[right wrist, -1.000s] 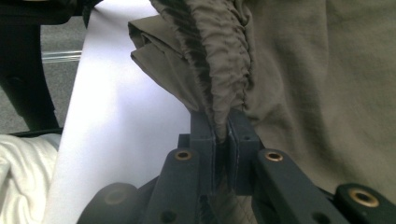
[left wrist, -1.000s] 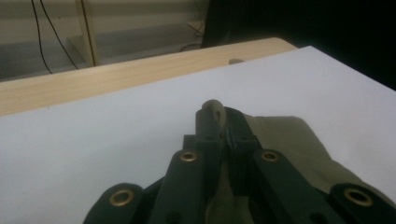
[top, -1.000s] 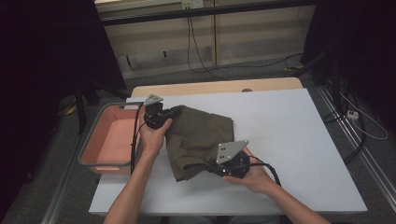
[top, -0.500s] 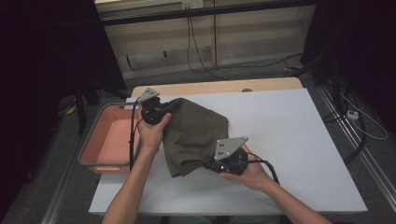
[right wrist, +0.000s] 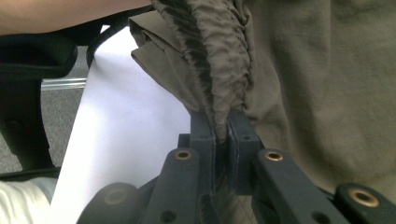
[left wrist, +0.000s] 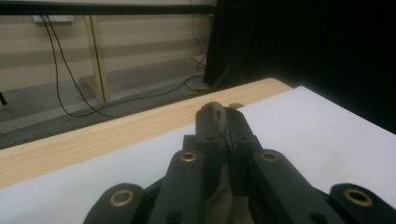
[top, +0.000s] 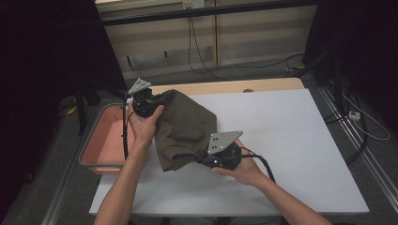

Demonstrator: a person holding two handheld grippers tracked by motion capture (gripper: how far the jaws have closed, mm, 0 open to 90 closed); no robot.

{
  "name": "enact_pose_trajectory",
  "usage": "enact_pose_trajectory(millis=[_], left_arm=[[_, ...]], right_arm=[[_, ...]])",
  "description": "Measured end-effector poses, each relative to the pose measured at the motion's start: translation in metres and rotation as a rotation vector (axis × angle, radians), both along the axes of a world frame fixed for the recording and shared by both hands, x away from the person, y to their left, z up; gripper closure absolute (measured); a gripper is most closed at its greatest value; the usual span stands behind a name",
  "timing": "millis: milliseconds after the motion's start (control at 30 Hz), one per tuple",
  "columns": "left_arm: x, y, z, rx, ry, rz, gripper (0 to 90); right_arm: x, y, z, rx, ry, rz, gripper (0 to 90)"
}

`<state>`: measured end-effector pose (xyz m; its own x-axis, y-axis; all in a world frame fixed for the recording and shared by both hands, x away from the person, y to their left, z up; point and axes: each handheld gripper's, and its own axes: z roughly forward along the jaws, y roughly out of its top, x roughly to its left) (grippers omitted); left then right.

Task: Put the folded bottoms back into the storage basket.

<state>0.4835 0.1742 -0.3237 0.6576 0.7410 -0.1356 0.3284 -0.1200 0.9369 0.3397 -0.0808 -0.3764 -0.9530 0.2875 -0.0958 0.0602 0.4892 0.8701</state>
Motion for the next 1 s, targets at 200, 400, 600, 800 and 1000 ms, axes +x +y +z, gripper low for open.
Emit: enact_pose_trajectory(millis=[200, 400, 600, 800, 1000], left_arm=[[0.0, 0.012, 0.009, -0.001, -0.017, 0.014, 86.1], [0.0, 0.02, 0.018, -0.002, -0.032, 0.028, 86.2], [0.0, 0.028, 0.025, -0.007, -0.043, 0.047, 86.2], [0.001, 0.038, 0.032, -0.011, -0.058, 0.055, 86.2], [0.002, 0.048, 0.04, -0.01, -0.062, 0.078, 86.2]], right_arm=[[0.004, 0.007, 0.005, 0.026, -0.009, 0.01, 83.6], [0.008, 0.014, 0.008, 0.044, -0.015, 0.023, 83.6], [0.011, 0.023, 0.013, 0.052, -0.025, 0.035, 83.7], [0.016, 0.033, 0.017, 0.048, -0.035, 0.044, 83.7], [0.018, 0.043, 0.022, 0.062, -0.04, 0.059, 83.7]])
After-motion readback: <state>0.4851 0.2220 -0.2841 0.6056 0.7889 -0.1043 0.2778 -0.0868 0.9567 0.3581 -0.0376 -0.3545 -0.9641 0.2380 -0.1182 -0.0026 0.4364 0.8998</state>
